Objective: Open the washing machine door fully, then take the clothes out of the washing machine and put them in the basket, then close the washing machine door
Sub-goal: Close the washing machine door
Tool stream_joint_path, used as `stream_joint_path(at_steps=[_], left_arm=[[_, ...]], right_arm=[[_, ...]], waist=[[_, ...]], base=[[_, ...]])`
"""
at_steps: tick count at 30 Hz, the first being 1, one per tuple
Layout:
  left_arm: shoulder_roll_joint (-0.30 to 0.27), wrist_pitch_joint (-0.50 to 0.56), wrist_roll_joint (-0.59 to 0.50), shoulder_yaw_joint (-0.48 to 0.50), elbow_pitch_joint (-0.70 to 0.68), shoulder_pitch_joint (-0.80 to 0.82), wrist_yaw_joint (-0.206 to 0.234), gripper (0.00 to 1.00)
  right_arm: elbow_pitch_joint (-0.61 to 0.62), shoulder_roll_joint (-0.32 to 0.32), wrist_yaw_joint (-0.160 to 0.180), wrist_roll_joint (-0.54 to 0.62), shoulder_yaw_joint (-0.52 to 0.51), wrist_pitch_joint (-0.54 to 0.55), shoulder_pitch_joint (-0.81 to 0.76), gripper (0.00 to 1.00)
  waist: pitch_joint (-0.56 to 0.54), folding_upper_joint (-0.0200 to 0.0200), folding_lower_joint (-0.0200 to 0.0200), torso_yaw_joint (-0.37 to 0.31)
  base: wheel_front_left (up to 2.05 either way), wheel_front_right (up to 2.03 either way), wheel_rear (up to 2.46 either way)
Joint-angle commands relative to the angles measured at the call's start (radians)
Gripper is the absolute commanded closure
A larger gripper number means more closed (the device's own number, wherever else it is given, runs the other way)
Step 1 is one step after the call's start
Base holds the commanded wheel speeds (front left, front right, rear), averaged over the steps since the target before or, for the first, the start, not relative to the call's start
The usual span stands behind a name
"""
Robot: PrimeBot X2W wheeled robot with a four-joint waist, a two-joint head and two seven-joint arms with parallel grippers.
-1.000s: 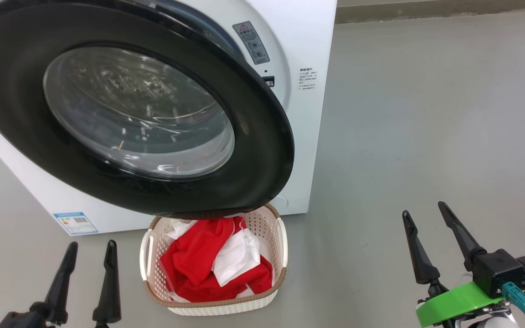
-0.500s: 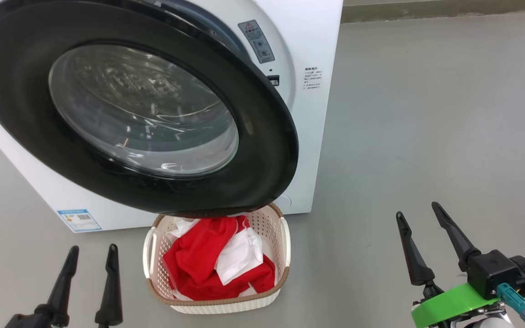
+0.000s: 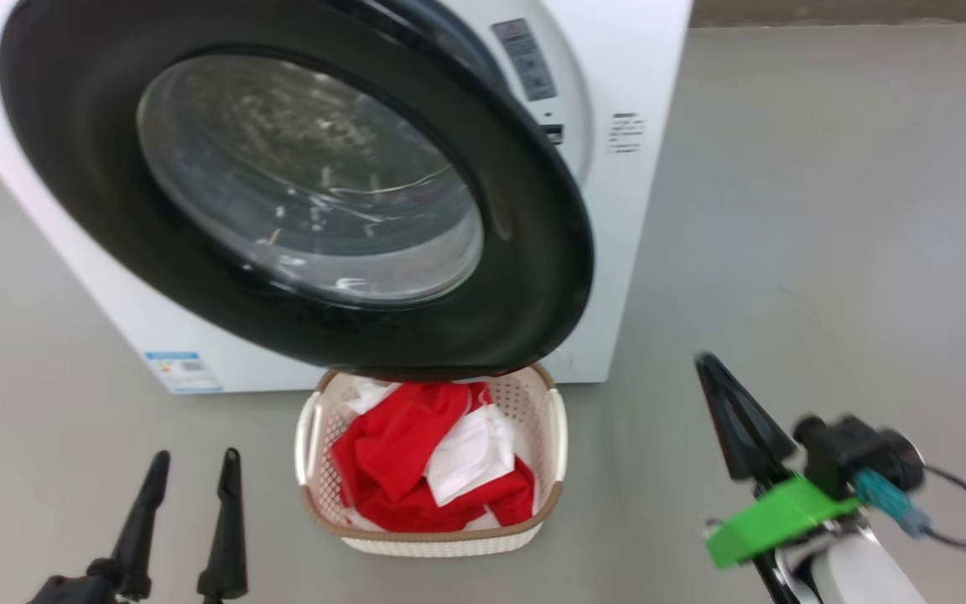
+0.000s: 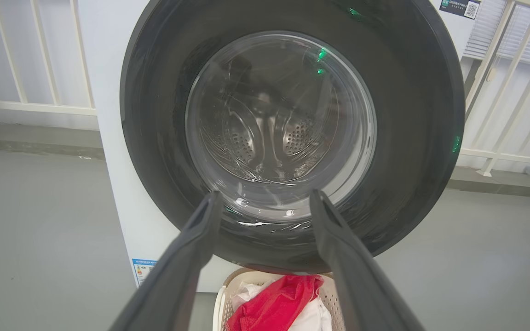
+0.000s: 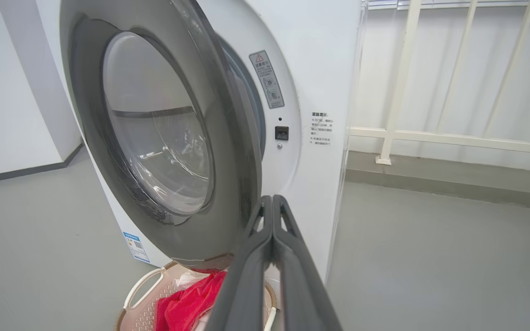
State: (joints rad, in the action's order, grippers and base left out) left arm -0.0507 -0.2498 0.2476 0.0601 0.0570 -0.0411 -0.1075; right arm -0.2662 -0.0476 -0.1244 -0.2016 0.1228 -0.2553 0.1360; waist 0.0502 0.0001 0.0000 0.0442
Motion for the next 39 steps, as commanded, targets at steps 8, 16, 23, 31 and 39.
stream_joint_path(at_steps=[8, 16, 23, 31, 39], left_arm=[[-0.003, -0.012, -0.013, -0.031, -0.039, 0.060, -0.012, 0.00], [0.000, -0.012, 0.015, -0.070, -0.039, 0.107, -0.014, 0.00], [0.000, -0.012, 0.049, -0.097, -0.045, 0.132, -0.006, 0.00], [0.000, -0.012, 0.073, -0.118, -0.045, 0.152, 0.003, 0.00], [0.000, -0.012, 0.072, -0.157, -0.042, 0.197, 0.003, 0.00]], right_arm=[[-0.071, -0.003, -0.006, -0.019, 0.111, -0.006, 0.212, 1.00], [-0.151, -0.011, -0.006, 0.033, 0.088, -0.006, 0.337, 1.00], [-0.182, -0.046, -0.006, 0.050, 0.055, -0.006, 0.412, 1.00], [-0.173, -0.067, -0.006, 0.064, -0.021, -0.006, 0.479, 1.00], [-0.191, -0.078, -0.006, 0.044, -0.061, -0.006, 0.576, 1.00]], waist=[[0.063, -0.0001, 0.0000, 0.124], [0.135, -0.0001, 0.0000, 0.226], [0.186, -0.0001, 0.0000, 0.279], [0.238, -0.0001, 0.0000, 0.300], [0.291, -0.0001, 0.0000, 0.301]], base=[[0.00, 0.00, 0.00], [0.00, 0.00, 0.00], [0.00, 0.00, 0.00], [0.00, 0.00, 0.00], [0.00, 0.00, 0.00]])
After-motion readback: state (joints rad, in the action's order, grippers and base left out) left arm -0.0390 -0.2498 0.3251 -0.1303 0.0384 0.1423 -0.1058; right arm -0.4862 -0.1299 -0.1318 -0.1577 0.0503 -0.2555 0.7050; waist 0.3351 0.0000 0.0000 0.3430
